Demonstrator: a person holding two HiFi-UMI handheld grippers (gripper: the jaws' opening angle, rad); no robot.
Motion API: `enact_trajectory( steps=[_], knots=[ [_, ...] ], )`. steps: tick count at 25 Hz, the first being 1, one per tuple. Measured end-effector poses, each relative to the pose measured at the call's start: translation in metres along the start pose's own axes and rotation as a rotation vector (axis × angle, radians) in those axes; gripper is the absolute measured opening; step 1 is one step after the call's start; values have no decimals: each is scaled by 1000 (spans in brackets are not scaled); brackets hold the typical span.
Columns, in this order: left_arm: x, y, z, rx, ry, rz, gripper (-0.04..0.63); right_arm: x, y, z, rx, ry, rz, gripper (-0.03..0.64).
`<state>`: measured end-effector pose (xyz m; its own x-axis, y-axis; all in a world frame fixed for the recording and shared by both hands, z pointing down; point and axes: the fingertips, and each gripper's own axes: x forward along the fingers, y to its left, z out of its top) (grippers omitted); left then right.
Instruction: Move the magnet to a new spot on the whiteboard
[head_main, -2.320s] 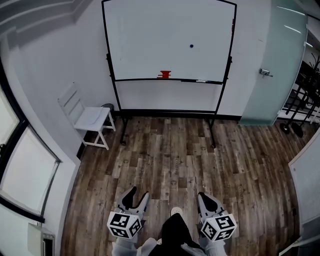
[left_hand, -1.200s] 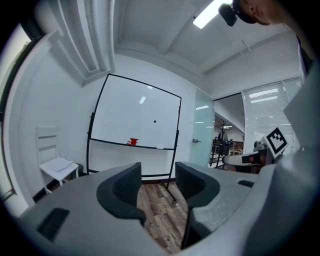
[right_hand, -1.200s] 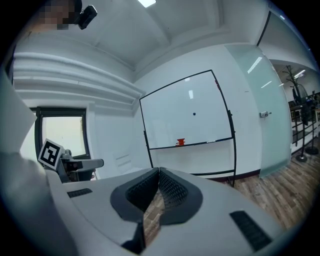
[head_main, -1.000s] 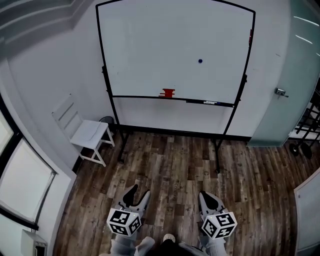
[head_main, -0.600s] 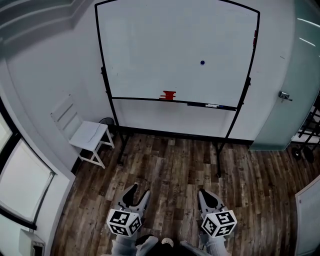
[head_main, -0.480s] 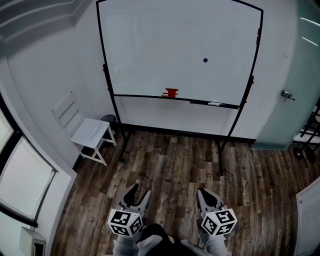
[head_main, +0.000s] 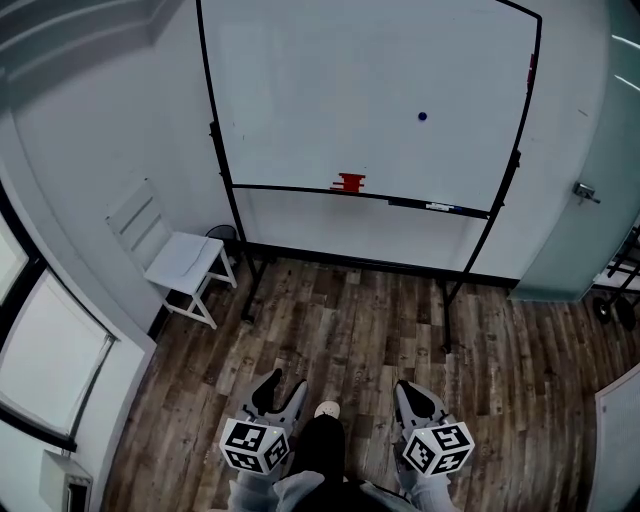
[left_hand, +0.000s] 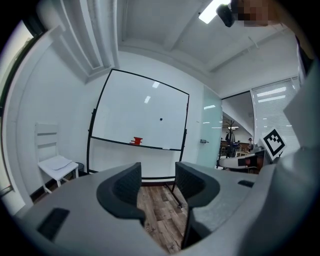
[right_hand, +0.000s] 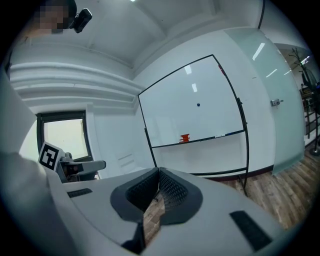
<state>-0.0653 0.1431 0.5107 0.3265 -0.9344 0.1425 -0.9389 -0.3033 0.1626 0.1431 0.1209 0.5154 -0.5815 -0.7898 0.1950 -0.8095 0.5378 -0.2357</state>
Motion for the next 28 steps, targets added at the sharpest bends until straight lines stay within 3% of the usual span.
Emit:
enact_trajectory(
  steps=[28],
  knots=[
    [201, 113, 74, 6, -1, -40, 206, 193, -85, 94, -32, -23, -60, 28]
  ],
)
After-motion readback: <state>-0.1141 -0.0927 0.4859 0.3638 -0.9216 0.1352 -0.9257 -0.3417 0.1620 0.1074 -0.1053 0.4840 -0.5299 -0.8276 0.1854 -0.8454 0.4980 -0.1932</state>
